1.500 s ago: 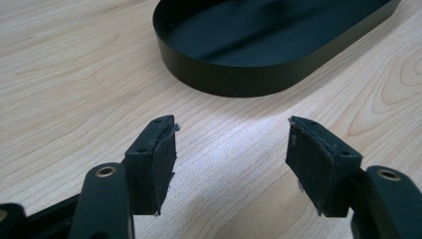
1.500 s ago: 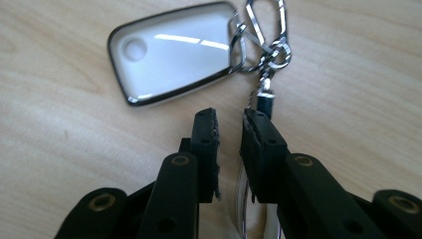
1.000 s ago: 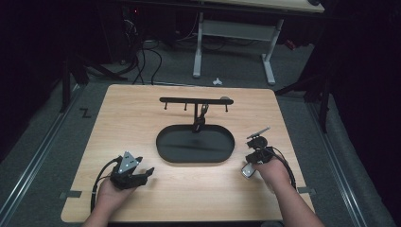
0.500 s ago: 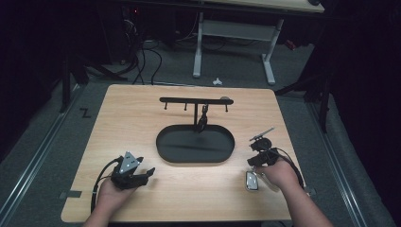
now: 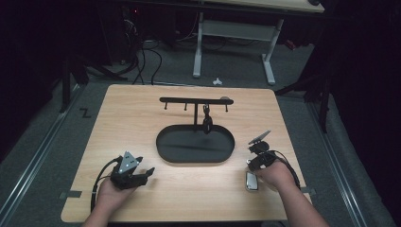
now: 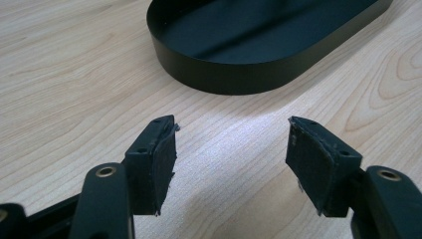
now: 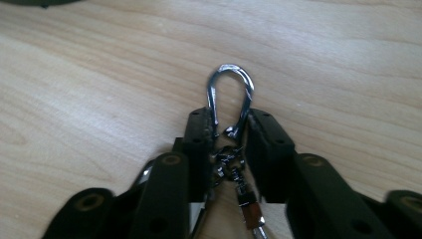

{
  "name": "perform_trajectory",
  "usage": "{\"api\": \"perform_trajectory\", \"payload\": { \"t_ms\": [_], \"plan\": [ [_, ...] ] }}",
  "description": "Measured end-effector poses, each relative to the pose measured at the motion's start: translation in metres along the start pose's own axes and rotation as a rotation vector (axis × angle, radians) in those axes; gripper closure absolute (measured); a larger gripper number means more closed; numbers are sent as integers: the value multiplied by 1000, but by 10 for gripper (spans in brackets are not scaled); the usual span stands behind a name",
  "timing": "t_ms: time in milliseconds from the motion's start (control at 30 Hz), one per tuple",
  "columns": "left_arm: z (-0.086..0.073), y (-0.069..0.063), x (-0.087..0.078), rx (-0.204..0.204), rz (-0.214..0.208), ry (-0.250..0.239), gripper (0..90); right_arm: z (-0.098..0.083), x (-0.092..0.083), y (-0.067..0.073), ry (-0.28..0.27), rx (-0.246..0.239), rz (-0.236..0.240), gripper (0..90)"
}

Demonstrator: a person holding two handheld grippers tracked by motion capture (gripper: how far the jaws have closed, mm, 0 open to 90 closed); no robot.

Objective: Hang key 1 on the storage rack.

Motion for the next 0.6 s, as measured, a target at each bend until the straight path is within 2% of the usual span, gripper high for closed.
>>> {"api": "perform_trajectory", "payload": {
  "t_ms": [167, 200, 233, 367, 467, 600],
  "plan": [
    [0, 1, -1, -5, 2, -5, 367, 2, -1, 2, -5, -29, -4, 766],
    [0, 1, 0, -5, 2, -5, 368, 2, -2, 3, -12, -25, -6, 831],
    [0, 1, 0, -5, 2, -4, 368, 5, -6, 2, -36, -22, -6, 846],
    [0, 1, 0, -2, 1, 0, 368, 3, -5, 3, -9, -76, -38, 845],
    [0, 1, 0, -3, 0, 0, 368, 5, -5, 6, -18, -81, -25, 843],
    [0, 1, 1, -1, -1, 1, 368, 5, -2, 8, -17, -84, -32, 822]
  ]
}}
Point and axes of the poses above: each handheld gripper's, and its own axes: x roughly forward along the jaws, z roughly out of its top, y roughly to its left, the point moved 9 cm from there along x, roughly forward along the jaws, and after that the axes turned 10 degrees about -x, right-handed, at the moved point
